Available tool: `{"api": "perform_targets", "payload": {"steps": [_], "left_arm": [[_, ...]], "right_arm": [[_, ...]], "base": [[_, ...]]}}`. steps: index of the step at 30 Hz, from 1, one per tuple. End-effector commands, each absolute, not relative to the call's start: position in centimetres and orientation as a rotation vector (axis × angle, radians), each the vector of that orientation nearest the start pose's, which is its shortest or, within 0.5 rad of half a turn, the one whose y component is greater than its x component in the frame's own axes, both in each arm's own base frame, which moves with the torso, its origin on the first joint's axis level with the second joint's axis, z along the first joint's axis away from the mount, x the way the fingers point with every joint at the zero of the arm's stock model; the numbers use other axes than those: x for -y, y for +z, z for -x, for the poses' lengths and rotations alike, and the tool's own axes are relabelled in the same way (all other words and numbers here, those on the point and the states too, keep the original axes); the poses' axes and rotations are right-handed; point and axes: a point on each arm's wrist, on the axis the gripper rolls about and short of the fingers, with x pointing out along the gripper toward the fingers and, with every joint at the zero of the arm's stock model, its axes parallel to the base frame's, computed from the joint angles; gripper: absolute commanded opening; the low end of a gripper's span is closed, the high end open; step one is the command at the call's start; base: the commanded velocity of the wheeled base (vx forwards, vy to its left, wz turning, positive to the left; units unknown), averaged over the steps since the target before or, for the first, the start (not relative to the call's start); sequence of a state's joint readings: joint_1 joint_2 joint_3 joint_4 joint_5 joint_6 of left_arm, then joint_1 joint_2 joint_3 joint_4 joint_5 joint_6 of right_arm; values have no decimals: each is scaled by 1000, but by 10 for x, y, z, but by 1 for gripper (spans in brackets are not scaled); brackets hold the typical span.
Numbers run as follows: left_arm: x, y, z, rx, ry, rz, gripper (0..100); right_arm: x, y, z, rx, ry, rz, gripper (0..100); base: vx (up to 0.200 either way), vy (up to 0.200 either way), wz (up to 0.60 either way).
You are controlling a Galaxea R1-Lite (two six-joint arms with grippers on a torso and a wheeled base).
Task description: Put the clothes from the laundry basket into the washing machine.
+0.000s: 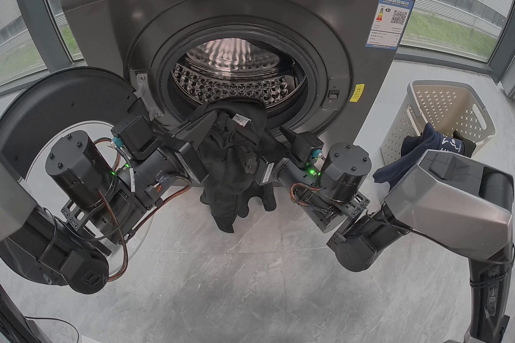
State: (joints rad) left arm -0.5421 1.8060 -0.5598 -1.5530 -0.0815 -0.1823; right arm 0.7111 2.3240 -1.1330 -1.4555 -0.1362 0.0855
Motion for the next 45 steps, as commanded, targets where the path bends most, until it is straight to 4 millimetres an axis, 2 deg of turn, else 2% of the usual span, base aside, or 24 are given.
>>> {"api": "perform_targets", "payload": {"steps": [1, 11, 20, 28, 33, 40, 45], "left_arm": [[153, 181, -252, 248, -642, 246, 0], [152, 182, -252, 251, -642, 247, 0], [153, 182, -251, 248, -643, 246, 0], [153, 180, -252, 244, -643, 244, 0], [155, 181, -251, 245, -649, 245, 0], [156, 180, -250, 241, -655, 245, 0], [156, 180, -249, 239, -656, 246, 0]], "right_arm": [[-281, 111, -332, 210, 582, -187, 100], [-269, 109, -334, 192, 556, -176, 100], [-268, 110, -335, 196, 554, -172, 100], [-253, 121, -331, 200, 537, -166, 100], [-252, 121, -332, 200, 533, -162, 100], [-266, 107, -336, 187, 553, -159, 100], [-284, 95, -339, 187, 588, -162, 100]], "base": [[0, 0, 0], [0, 0, 0], [0, 0, 0], [0, 0, 0], [0, 0, 0], [0, 0, 0], [0, 0, 0]]}}
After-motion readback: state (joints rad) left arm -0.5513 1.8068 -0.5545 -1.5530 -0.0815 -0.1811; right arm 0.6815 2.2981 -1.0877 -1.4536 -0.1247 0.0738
